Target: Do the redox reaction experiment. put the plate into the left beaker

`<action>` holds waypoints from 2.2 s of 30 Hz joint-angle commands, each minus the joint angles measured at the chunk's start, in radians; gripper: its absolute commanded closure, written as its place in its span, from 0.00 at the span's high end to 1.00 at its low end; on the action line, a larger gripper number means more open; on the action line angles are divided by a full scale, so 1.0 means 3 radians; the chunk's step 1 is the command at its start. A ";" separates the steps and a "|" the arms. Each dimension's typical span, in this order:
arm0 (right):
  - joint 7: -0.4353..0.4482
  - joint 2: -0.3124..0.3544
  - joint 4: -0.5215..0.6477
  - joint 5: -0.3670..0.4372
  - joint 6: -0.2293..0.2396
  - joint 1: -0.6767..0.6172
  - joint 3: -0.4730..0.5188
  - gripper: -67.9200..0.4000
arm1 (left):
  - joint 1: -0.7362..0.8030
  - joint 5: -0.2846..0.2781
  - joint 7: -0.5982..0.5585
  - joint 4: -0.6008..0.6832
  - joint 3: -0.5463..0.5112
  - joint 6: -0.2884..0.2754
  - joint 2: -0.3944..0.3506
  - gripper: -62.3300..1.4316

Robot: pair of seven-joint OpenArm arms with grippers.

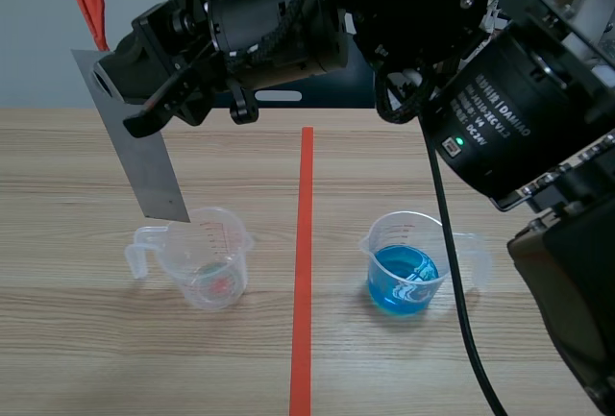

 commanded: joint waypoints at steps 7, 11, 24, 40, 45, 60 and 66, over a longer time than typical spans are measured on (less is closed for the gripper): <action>0.0075 -0.0010 0.0064 0.0033 0.0014 0.0104 0.0010 0.02 | -0.0013 -0.0010 -0.0041 0.0055 0.0009 -0.0009 -0.0004 1.00; 0.0076 -0.0010 0.0064 0.0033 0.0014 0.0104 0.0010 0.02 | -0.0019 -0.0010 -0.0043 0.0055 0.0009 -0.0009 -0.0004 1.00; 0.0086 -0.0010 0.0064 0.0033 0.0014 0.0104 0.0010 0.01 | -0.0019 -0.0010 -0.0043 0.0055 0.0009 -0.0009 -0.0003 1.00; 0.0128 0.0001 0.0064 -0.0064 0.0015 0.0093 0.0010 0.01 | -0.0019 -0.0009 -0.0045 0.0055 0.0009 -0.0009 -0.0003 1.00; 0.0203 0.0018 0.0051 -0.0109 0.0028 0.0092 0.0010 0.01 | -0.0019 -0.0009 -0.0045 0.0055 0.0009 -0.0009 -0.0003 1.00; 0.0443 0.0018 -0.0418 -0.0264 0.0139 0.0093 0.0010 0.01 | -0.0019 -0.0009 -0.0046 0.0055 0.0009 -0.0009 -0.0003 1.00; 0.0565 0.0018 -0.0519 -0.0401 0.0139 0.0092 0.0010 0.02 | -0.0019 -0.0009 -0.0046 0.0055 0.0009 -0.0009 -0.0003 1.00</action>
